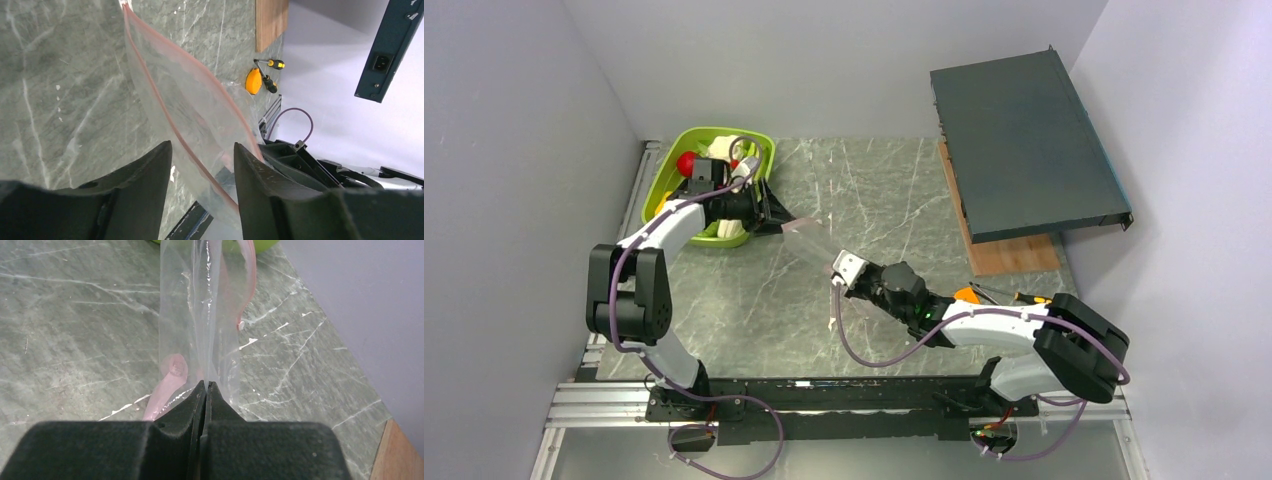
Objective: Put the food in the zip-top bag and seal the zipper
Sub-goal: Open the zipper of the food storage bag at the center of the board.
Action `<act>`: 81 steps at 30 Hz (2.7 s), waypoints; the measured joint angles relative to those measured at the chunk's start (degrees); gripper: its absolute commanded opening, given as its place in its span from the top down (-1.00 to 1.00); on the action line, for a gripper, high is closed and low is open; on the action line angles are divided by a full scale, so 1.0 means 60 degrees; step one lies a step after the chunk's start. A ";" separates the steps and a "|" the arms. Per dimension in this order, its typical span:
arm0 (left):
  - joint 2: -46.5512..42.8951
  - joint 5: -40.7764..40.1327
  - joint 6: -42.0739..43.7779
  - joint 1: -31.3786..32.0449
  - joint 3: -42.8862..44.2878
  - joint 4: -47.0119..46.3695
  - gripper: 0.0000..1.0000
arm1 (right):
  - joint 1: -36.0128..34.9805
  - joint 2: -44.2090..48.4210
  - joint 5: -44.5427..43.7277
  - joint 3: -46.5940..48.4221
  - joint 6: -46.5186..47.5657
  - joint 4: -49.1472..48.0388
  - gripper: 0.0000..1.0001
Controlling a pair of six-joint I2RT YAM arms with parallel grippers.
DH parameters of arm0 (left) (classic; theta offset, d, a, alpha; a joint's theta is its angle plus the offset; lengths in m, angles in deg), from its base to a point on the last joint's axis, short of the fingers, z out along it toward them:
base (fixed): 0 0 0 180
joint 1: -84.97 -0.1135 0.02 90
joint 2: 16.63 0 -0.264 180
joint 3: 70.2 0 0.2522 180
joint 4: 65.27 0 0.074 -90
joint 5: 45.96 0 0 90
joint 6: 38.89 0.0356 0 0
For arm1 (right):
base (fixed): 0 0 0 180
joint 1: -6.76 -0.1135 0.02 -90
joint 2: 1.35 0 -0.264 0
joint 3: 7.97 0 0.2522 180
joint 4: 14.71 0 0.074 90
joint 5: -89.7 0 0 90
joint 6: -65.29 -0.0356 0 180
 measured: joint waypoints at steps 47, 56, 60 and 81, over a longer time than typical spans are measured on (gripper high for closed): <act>-0.5013 -0.3577 0.2408 0.2157 -0.0827 -0.0933 1.00 | 0.0594 -0.1749 -0.3027 0.9577 -1.2069 1.0040 -0.61; -0.5038 -0.3588 0.2455 0.2233 -0.0914 -0.1071 1.00 | 0.0863 -0.2197 -0.3348 0.9632 -1.2371 1.0531 -0.10; -0.5031 -0.3555 0.2448 0.2240 -0.0914 -0.1137 1.00 | 0.0714 -0.2335 -0.3712 0.9632 -1.2284 1.0571 -0.07; -0.5013 -0.3610 0.2408 0.2240 -0.1137 -0.1410 -0.31 | 0.0321 -0.2084 -0.5166 0.8961 -0.9592 0.9967 1.00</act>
